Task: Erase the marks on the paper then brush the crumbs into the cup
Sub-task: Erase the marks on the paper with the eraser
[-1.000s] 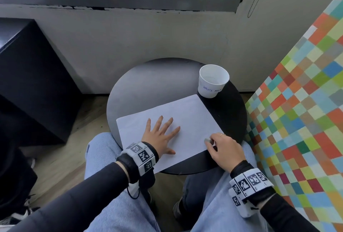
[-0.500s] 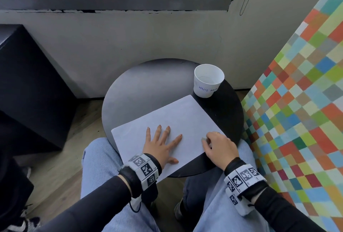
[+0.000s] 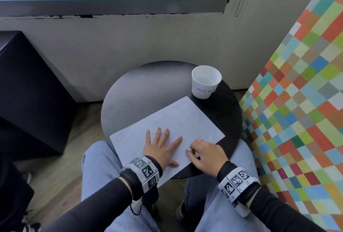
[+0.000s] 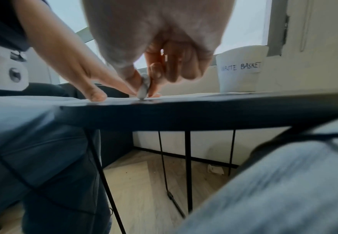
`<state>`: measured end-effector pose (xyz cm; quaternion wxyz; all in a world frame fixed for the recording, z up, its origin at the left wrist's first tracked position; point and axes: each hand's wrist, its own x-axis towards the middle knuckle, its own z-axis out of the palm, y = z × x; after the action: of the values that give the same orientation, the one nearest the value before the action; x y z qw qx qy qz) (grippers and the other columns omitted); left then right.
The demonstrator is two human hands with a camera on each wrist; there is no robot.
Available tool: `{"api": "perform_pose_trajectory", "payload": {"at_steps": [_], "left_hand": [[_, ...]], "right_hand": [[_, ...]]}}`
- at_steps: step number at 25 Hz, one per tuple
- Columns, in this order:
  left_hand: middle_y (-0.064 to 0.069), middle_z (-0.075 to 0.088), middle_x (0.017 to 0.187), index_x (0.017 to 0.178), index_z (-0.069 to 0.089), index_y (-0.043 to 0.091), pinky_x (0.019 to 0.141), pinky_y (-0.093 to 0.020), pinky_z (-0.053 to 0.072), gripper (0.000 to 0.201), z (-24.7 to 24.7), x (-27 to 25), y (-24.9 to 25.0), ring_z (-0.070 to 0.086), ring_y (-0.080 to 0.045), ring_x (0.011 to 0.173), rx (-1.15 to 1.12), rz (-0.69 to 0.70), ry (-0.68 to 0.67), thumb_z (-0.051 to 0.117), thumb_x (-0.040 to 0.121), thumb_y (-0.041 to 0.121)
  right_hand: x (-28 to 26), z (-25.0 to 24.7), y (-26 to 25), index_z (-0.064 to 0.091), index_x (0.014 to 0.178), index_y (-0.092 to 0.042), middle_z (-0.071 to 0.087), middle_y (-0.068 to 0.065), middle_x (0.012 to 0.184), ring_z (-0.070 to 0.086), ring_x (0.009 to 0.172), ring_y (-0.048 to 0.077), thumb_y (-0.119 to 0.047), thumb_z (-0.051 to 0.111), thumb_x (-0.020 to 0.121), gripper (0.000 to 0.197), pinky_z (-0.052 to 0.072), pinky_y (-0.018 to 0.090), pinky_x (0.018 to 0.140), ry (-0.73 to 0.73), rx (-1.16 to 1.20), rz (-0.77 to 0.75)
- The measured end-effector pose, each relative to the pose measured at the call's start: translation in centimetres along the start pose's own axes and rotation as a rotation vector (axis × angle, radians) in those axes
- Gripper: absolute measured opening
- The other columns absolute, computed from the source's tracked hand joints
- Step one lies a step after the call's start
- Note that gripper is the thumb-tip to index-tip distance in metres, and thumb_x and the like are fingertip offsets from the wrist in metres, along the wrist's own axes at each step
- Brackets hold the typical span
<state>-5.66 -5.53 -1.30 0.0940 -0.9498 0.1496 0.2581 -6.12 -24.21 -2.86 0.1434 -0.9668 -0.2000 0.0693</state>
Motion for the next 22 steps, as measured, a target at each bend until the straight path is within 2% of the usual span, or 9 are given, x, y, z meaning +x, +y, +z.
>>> {"api": "perform_pose_trajectory", "payload": {"at_steps": [3, 4, 8, 9, 13, 14, 18, 19, 22], "left_hand": [[-0.009, -0.018, 0.164, 0.151, -0.020, 0.044, 0.115, -0.063, -0.010, 0.085, 0.0, 0.0, 0.0, -0.019, -0.034, 0.149, 0.000, 0.000, 0.000, 0.037, 0.093, 0.069], [-0.009, -0.018, 0.164, 0.151, -0.020, 0.044, 0.115, -0.063, -0.011, 0.085, 0.0, 0.0, 0.0, -0.019, -0.034, 0.149, -0.001, -0.001, -0.003, 0.037, 0.093, 0.069], [-0.009, -0.018, 0.164, 0.151, -0.021, 0.043, 0.115, -0.062, -0.010, 0.085, 0.1, 0.0, 0.0, -0.019, -0.034, 0.149, 0.003, -0.001, 0.001, 0.036, 0.093, 0.069], [-0.009, -0.018, 0.163, 0.151, -0.021, 0.043, 0.115, -0.062, -0.010, 0.085, 0.1, 0.0, 0.0, -0.019, -0.034, 0.149, 0.005, -0.001, 0.001, 0.036, 0.093, 0.069], [-0.010, -0.019, 0.163, 0.151, -0.020, 0.043, 0.116, -0.062, -0.011, 0.085, 0.1, -0.1, 0.1, -0.020, -0.034, 0.149, -0.002, 0.001, -0.009, 0.037, 0.094, 0.068], [-0.010, -0.019, 0.163, 0.151, -0.020, 0.043, 0.116, -0.062, -0.010, 0.085, 0.1, -0.1, 0.2, -0.020, -0.034, 0.149, -0.005, 0.000, -0.007, 0.037, 0.094, 0.068], [-0.010, -0.020, 0.163, 0.151, -0.022, 0.043, 0.116, -0.062, -0.010, 0.085, 0.0, -0.1, 0.3, -0.020, -0.034, 0.149, -0.004, -0.004, -0.009, 0.036, 0.094, 0.068], [-0.010, -0.020, 0.163, 0.151, -0.022, 0.043, 0.116, -0.062, -0.010, 0.085, 0.1, -0.2, 0.3, -0.020, -0.034, 0.149, -0.009, -0.005, -0.009, 0.037, 0.094, 0.068], [-0.011, -0.020, 0.163, 0.151, -0.021, 0.042, 0.116, -0.062, -0.011, 0.085, 0.0, -0.1, 0.3, -0.020, -0.035, 0.149, -0.014, 0.003, -0.015, 0.037, 0.094, 0.068]], "right_hand": [[1.2, -1.4, 1.8, 0.048, 0.074, -0.018, 0.051, -0.004, 0.082, 0.059, 0.078, 0.024, -0.037, 0.043, 0.094, 0.029, 0.034, 0.029, 0.059, 0.113, -0.068, 0.304], [1.2, -1.5, 2.1, 0.045, 0.073, -0.018, 0.050, -0.002, 0.082, 0.059, 0.078, 0.025, -0.035, 0.044, 0.094, 0.028, 0.034, 0.029, 0.059, 0.121, -0.056, 0.319], [-0.5, -0.7, 0.2, 0.050, 0.074, -0.019, 0.054, -0.002, 0.082, 0.059, 0.075, 0.024, -0.046, 0.037, 0.092, 0.035, 0.037, 0.029, 0.058, -0.097, 0.011, -0.090], [-0.5, -0.8, 0.4, 0.054, 0.077, -0.019, 0.054, -0.003, 0.083, 0.059, 0.076, 0.023, -0.049, 0.034, 0.091, 0.039, 0.036, 0.029, 0.058, -0.114, -0.020, -0.107], [2.3, -3.3, 2.9, 0.060, 0.088, -0.014, 0.057, 0.002, 0.097, 0.060, 0.087, 0.026, -0.036, 0.038, 0.097, 0.033, 0.039, 0.031, 0.067, -0.040, -0.213, 0.225], [2.5, -3.5, 3.0, 0.060, 0.089, -0.012, 0.057, 0.003, 0.098, 0.060, 0.089, 0.027, -0.034, 0.038, 0.097, 0.032, 0.040, 0.032, 0.068, -0.041, -0.219, 0.232], [0.4, -1.6, 0.6, 0.059, 0.090, -0.014, 0.057, 0.001, 0.094, 0.059, 0.085, 0.022, -0.039, 0.042, 0.097, 0.032, 0.039, 0.031, 0.064, -0.173, -0.092, -0.155], [0.3, -1.5, 0.7, 0.059, 0.087, -0.015, 0.057, -0.001, 0.091, 0.059, 0.083, 0.021, -0.041, 0.043, 0.096, 0.032, 0.038, 0.030, 0.062, -0.176, -0.085, -0.168], [2.1, -2.8, 2.9, 0.051, 0.074, -0.018, 0.052, -0.002, 0.083, 0.059, 0.081, 0.023, -0.038, 0.043, 0.094, 0.029, 0.037, 0.028, 0.060, 0.000, -0.142, 0.148]]}}
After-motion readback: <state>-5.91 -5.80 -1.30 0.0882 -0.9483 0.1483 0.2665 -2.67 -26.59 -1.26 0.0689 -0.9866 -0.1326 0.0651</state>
